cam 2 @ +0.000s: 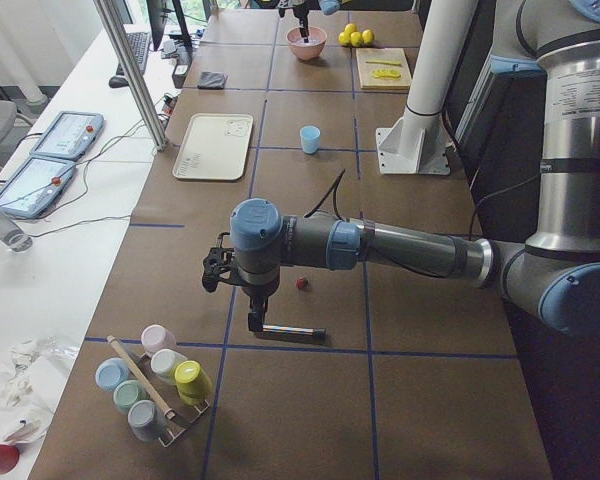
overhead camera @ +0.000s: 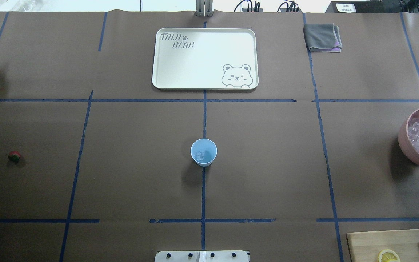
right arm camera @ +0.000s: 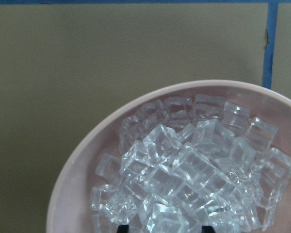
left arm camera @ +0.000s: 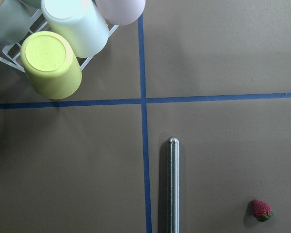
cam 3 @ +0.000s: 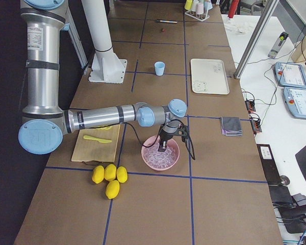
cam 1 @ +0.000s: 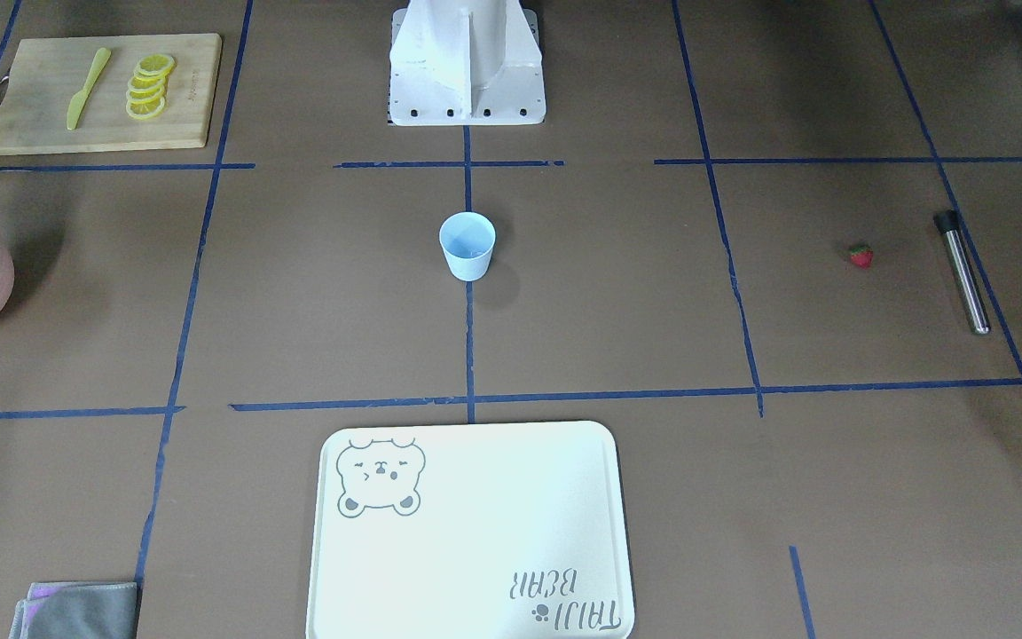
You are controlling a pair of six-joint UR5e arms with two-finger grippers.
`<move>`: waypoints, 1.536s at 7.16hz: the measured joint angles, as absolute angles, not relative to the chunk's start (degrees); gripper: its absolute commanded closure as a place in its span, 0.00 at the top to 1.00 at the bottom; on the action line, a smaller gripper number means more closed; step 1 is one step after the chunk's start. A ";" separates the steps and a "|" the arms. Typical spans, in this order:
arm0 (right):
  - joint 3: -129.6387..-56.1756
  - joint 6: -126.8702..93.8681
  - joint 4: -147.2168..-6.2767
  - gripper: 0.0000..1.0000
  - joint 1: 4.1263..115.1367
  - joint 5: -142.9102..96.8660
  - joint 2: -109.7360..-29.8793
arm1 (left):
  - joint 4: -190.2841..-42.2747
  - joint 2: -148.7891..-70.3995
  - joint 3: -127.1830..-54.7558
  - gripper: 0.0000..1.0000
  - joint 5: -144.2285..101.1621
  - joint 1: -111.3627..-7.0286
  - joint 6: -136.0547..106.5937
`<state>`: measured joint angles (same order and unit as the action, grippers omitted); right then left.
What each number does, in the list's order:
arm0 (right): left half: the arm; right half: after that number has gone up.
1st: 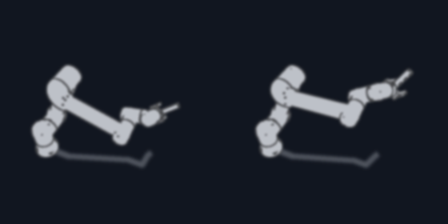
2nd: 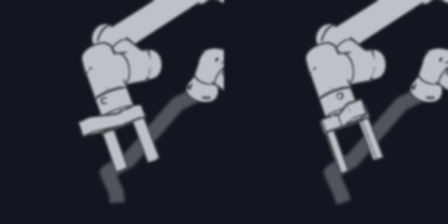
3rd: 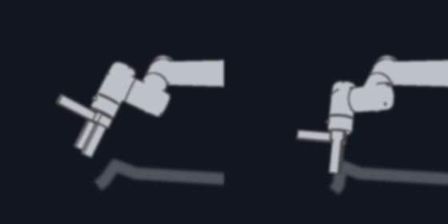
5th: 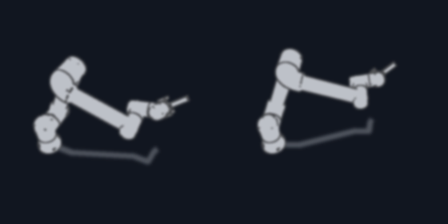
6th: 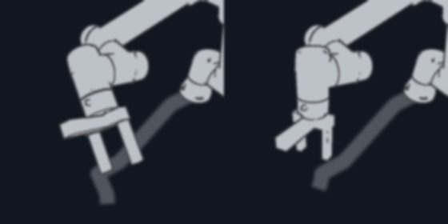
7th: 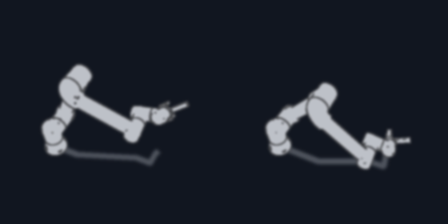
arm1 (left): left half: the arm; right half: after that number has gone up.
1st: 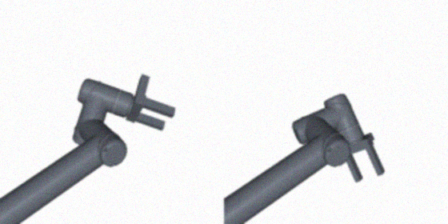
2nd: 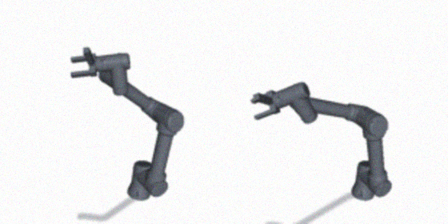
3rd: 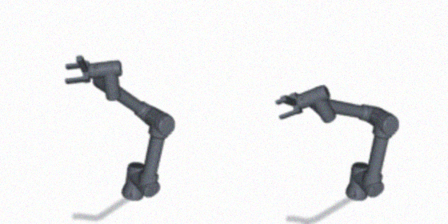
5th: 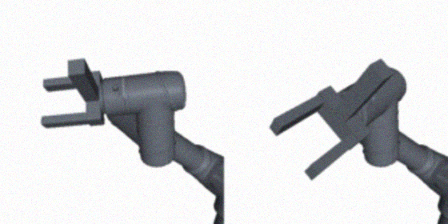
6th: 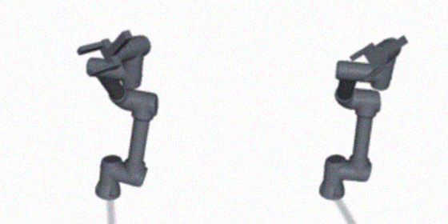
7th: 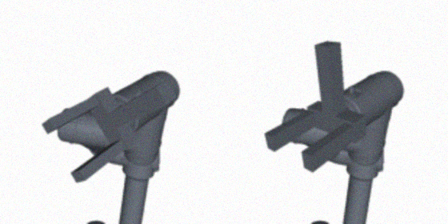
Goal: Mash ice and strawberries in cup
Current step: 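Lower the right gripper into the bowl and grasp another ice cube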
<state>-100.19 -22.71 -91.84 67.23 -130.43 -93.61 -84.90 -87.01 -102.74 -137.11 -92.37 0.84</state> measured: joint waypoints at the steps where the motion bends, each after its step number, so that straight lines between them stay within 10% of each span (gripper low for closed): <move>1: -99.77 -22.70 -91.84 0.59 67.07 -130.43 -93.60 | -84.90 -87.03 -102.74 1.00 -137.11 -92.37 0.86; 11: -99.15 -22.68 -91.74 0.58 65.57 -130.35 -93.52 | -84.90 -87.05 -103.09 1.00 -137.11 -92.37 0.79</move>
